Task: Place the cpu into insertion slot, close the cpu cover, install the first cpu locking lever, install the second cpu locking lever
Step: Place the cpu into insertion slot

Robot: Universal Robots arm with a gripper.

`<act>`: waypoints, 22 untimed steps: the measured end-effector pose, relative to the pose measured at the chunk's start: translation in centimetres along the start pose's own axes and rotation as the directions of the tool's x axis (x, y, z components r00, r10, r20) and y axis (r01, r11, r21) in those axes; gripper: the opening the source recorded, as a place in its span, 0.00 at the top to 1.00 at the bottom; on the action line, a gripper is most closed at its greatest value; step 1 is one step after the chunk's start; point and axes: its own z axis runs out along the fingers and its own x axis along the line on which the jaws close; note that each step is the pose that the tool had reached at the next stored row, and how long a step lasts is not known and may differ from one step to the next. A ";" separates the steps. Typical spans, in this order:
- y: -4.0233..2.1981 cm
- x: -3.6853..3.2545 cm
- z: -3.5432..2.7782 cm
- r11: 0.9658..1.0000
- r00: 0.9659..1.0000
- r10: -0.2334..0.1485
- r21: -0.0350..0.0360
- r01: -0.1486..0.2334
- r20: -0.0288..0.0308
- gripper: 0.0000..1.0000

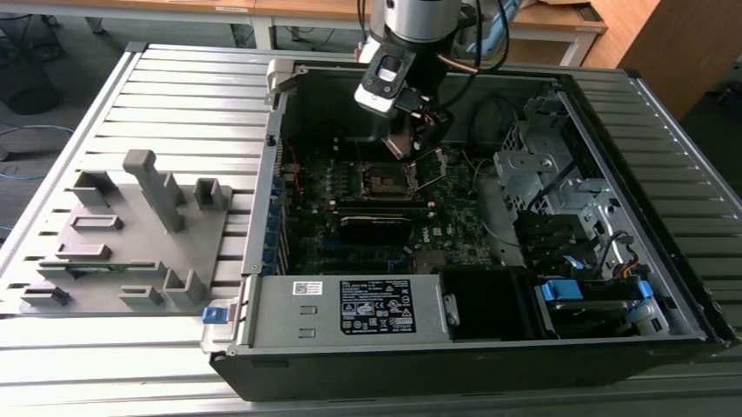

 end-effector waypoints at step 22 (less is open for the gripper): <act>-0.01 0.00 0.12 0.995 0.995 0.097 -0.002 -0.097 0.009 0.46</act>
